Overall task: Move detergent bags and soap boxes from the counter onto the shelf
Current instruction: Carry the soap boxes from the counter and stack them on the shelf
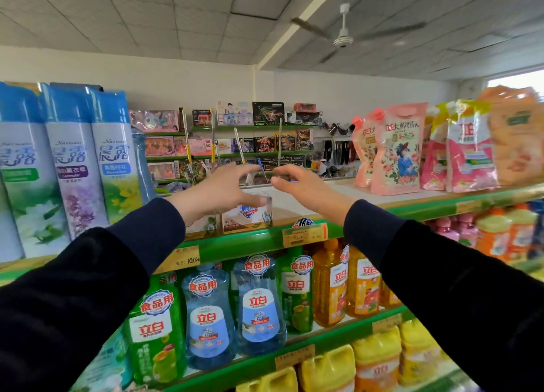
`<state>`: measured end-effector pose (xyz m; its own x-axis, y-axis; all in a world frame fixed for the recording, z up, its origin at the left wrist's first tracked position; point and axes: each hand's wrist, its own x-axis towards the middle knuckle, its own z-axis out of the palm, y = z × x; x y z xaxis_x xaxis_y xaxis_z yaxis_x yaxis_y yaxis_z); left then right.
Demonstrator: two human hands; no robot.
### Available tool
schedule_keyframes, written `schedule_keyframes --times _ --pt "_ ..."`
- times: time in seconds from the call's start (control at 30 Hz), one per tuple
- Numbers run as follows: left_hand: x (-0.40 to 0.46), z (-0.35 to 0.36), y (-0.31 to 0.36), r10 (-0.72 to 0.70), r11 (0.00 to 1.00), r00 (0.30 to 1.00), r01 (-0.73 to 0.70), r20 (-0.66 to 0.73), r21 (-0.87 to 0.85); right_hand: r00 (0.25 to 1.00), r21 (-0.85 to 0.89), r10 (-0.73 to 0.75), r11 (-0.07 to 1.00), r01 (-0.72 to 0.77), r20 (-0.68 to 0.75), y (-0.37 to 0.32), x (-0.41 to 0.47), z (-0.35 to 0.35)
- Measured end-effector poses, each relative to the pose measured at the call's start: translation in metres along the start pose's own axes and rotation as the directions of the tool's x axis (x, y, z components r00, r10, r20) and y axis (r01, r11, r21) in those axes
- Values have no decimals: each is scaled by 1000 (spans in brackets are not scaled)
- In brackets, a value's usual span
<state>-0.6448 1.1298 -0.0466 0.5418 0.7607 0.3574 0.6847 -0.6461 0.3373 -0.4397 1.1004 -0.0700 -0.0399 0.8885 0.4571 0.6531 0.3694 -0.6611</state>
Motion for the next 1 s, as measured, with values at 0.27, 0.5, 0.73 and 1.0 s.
schedule_keyframes --times 0.27,0.5,0.73,1.0 --pt "-7 44 66 267 947 961 -274 -68 -169 908 -210 -22 975 -73 -418 13 -102 -41" --pt "-10 111 157 449 809 891 -438 -71 -392 780 -194 138 929 -316 -610 25 -229 -100" --pt "-40 170 299 677 573 736 -531 -4 -624 586 -246 245 735 -632 -772 -4 -382 -177" --pt "-102 206 456 866 345 500 -629 -23 -697 389 -229 234 508 -830 -891 -64 -530 -238"
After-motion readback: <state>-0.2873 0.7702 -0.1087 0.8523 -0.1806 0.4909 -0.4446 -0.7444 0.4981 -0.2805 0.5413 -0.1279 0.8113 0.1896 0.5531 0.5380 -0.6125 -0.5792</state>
